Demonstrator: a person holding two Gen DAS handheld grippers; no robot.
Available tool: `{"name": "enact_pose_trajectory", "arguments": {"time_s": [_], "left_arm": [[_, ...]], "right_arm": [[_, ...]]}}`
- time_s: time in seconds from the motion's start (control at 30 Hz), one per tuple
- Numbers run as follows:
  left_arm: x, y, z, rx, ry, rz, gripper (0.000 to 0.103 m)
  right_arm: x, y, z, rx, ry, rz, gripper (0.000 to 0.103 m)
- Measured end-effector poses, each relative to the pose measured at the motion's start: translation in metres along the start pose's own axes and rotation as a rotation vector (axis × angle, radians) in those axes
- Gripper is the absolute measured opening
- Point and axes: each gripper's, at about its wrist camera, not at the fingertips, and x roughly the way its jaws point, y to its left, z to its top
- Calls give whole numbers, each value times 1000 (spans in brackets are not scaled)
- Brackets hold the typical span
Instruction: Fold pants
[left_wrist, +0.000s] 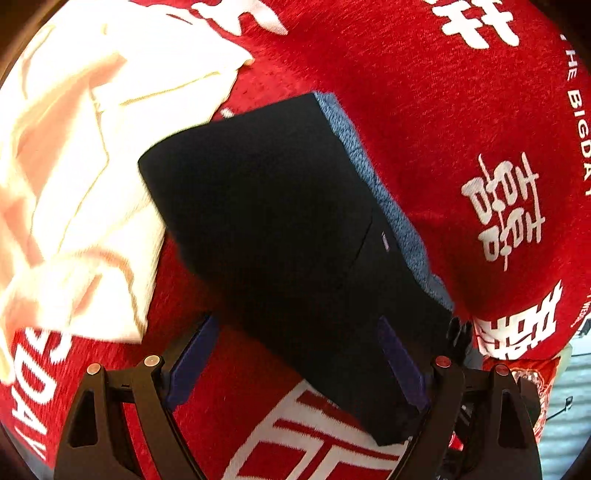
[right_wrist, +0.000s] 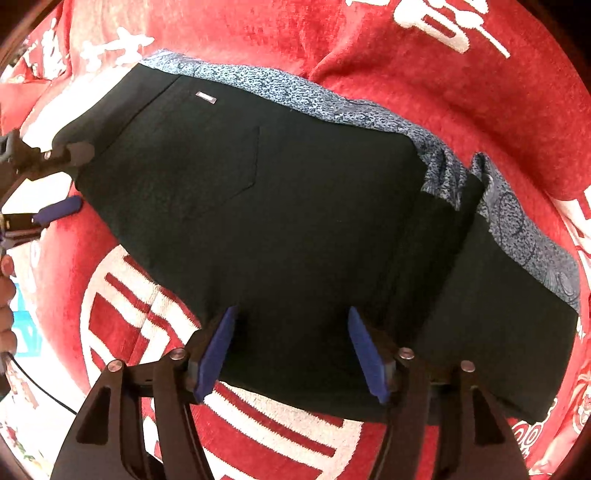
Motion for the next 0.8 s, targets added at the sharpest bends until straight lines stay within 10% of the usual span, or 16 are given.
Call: {"name": "enact_pose_trajectory", "arguments": {"time_s": [0.57,0.7,0.8], "left_arm": [[23,-33,25,29,-103,125,101],[23,-44,22,81,-116,326,51],[18,-60,17,203,-139,381,37]], "right_arm": [[-3,-3,-2,0,-15,9,68],[-16,-12,5,20,-4,36,69],[-38,-28,20,69,-34,71,69]]}}
